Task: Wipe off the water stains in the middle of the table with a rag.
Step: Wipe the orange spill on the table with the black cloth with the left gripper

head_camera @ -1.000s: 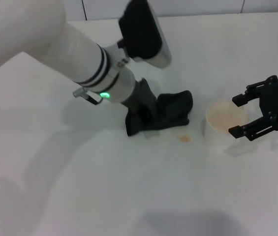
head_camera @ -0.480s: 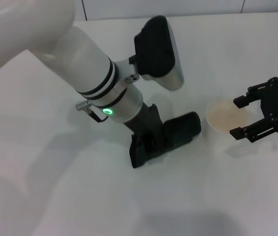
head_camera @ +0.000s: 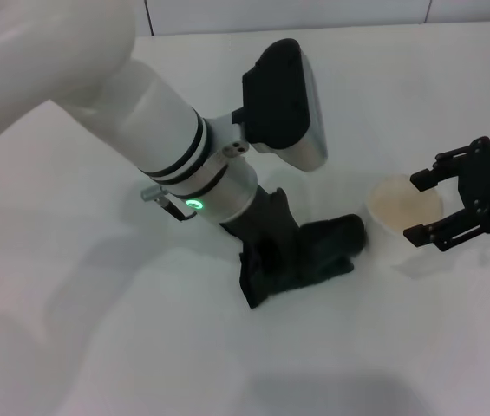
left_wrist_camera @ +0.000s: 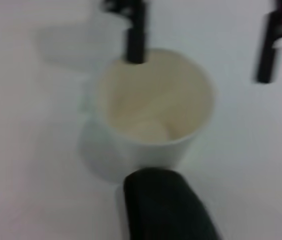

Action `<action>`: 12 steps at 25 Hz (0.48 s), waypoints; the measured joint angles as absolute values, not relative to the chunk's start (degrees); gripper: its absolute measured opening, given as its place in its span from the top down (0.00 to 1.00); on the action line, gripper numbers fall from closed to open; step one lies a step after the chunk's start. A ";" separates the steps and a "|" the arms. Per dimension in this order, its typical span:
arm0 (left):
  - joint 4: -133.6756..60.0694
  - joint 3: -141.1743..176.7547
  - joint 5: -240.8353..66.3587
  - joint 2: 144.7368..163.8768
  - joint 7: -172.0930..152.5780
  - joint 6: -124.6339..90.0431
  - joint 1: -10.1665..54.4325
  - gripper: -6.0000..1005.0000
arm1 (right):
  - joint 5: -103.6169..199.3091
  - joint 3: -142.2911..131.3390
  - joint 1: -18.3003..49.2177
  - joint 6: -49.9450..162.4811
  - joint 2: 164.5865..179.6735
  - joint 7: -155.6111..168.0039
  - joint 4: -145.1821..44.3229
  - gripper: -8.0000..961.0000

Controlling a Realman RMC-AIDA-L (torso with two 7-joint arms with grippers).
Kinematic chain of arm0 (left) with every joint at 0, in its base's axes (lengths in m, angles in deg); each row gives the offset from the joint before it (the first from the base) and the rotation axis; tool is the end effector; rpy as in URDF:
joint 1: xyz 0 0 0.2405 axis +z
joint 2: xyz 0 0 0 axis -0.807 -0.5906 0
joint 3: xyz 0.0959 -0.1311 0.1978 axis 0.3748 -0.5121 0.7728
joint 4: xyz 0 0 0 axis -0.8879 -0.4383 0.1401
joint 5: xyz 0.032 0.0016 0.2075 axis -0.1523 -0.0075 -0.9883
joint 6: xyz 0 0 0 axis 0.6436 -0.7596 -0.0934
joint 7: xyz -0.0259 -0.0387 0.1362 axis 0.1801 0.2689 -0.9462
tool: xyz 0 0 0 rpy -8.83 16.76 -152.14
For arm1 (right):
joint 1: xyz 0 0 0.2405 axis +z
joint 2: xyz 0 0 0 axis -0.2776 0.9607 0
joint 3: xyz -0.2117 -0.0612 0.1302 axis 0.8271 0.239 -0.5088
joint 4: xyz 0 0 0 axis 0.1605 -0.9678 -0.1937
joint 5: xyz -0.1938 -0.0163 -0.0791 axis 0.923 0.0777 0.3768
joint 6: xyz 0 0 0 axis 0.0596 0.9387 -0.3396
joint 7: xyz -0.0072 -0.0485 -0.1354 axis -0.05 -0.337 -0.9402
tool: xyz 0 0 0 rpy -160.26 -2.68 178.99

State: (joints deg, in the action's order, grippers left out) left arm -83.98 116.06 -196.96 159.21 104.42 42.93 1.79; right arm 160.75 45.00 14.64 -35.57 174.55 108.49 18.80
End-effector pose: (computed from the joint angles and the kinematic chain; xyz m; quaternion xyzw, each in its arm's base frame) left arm -0.1167 0.3479 -0.1259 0.9909 -0.0037 -0.1343 0.0079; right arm 0.2039 0.3391 0.0591 -0.9875 0.1363 -0.0034 0.0796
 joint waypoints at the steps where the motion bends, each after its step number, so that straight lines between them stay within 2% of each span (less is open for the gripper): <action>1: -83.12 116.03 -197.12 159.18 104.60 41.92 1.57 0.94 | 160.75 45.00 14.65 -35.56 174.55 108.50 18.76 0.12; 12: -79.40 111.40 -200.72 159.03 107.68 35.59 1.18 0.94 | 160.75 45.32 14.80 -35.48 174.55 108.43 18.63 0.12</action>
